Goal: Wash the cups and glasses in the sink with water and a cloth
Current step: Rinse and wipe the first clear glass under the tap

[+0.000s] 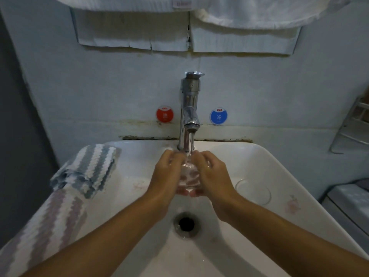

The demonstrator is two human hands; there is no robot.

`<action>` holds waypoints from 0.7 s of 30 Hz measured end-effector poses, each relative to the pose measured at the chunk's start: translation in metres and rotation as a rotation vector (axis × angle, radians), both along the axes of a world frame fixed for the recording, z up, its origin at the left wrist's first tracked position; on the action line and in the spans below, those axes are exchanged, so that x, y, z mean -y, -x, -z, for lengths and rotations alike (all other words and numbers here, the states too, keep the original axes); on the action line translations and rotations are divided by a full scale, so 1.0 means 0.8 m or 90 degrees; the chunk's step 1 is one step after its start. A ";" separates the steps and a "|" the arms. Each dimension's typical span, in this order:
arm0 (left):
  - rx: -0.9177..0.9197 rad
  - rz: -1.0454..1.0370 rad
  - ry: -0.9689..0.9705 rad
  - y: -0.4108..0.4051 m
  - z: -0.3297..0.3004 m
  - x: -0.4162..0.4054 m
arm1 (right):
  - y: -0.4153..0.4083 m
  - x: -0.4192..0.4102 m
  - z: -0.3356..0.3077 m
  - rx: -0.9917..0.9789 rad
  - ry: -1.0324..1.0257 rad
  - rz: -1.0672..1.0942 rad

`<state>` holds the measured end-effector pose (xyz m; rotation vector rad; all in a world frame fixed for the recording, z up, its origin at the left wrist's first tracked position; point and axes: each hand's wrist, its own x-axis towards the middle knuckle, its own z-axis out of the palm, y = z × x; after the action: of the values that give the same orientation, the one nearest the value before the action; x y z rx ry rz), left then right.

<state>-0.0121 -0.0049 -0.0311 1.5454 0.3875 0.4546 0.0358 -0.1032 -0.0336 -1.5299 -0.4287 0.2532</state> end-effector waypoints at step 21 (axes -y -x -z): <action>0.061 0.053 -0.031 -0.001 0.000 0.013 | -0.009 0.001 0.005 -0.055 0.002 0.022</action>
<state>-0.0116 -0.0151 -0.0312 1.5742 0.2392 0.4746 0.0433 -0.1039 -0.0373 -1.5225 -0.3332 0.2929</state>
